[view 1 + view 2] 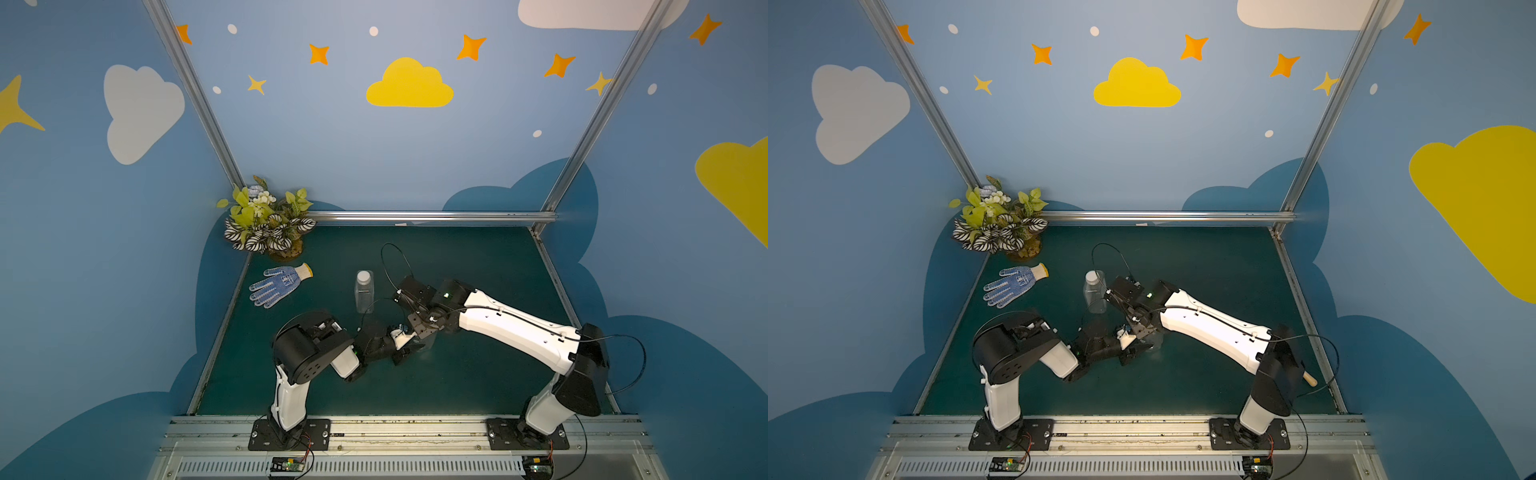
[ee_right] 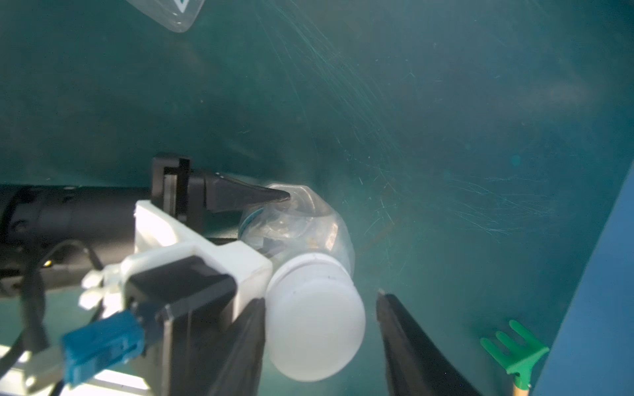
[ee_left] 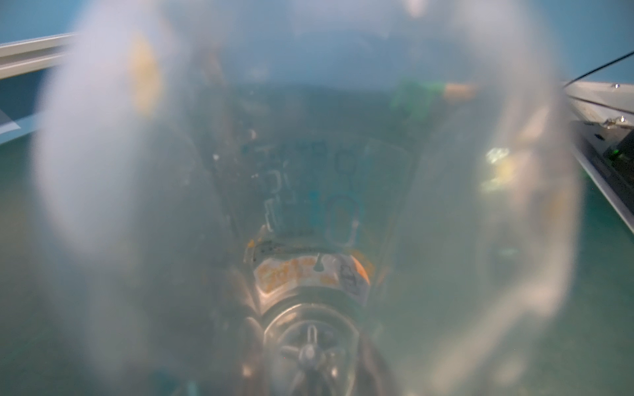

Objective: Screw on the bottle caps
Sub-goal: Screw the bottle cap onto the plastic bottle.

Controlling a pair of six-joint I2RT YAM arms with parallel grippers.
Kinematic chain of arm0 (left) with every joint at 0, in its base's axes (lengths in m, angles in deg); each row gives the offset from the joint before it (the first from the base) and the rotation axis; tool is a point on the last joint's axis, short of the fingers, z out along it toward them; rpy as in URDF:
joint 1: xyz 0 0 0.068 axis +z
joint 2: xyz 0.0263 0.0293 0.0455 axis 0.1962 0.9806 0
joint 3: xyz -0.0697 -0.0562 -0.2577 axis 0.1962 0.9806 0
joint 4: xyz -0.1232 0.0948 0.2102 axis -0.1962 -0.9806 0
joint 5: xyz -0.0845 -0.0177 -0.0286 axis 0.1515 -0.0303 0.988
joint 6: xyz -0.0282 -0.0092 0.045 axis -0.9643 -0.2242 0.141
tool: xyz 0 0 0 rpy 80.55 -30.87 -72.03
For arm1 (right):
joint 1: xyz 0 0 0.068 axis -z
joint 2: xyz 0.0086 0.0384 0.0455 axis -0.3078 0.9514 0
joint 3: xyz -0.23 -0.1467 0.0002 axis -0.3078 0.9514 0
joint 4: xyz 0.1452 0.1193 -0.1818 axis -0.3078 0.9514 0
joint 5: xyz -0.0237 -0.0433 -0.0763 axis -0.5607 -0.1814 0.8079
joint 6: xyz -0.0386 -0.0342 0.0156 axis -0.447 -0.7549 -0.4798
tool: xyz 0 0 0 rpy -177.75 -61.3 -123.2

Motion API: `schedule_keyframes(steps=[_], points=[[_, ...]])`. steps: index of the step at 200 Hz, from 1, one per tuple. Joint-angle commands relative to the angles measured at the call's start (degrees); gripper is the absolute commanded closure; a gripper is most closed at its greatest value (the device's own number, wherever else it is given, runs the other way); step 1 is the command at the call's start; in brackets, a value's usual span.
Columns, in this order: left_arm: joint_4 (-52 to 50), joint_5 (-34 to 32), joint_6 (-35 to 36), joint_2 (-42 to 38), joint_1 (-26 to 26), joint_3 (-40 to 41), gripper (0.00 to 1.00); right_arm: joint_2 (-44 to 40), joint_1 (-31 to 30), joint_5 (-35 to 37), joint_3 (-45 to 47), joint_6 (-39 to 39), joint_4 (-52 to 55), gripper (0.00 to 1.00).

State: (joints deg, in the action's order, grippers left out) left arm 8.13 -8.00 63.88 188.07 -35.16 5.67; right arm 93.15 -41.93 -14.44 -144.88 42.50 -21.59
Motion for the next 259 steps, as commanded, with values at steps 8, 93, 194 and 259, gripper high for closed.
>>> schedule_keyframes(steps=[8,93,194,259], points=[[0.30,3.49,0.48,-1.56,0.24,-0.46,0.59,-5.04,1.30,-9.82,2.32,-10.15,-4.46,0.32],[-2.21,14.33,-2.33,-2.06,2.31,-1.91,0.59,-11.82,12.13,-33.10,5.88,-30.55,-6.34,0.30],[-4.24,16.93,-3.13,-1.90,2.72,-3.14,0.59,-8.64,14.56,-35.65,6.18,-32.29,-5.29,0.40],[-4.28,17.02,-3.06,-2.02,2.79,-3.07,0.59,-7.85,14.60,-31.61,6.92,-32.29,-5.52,0.41]])
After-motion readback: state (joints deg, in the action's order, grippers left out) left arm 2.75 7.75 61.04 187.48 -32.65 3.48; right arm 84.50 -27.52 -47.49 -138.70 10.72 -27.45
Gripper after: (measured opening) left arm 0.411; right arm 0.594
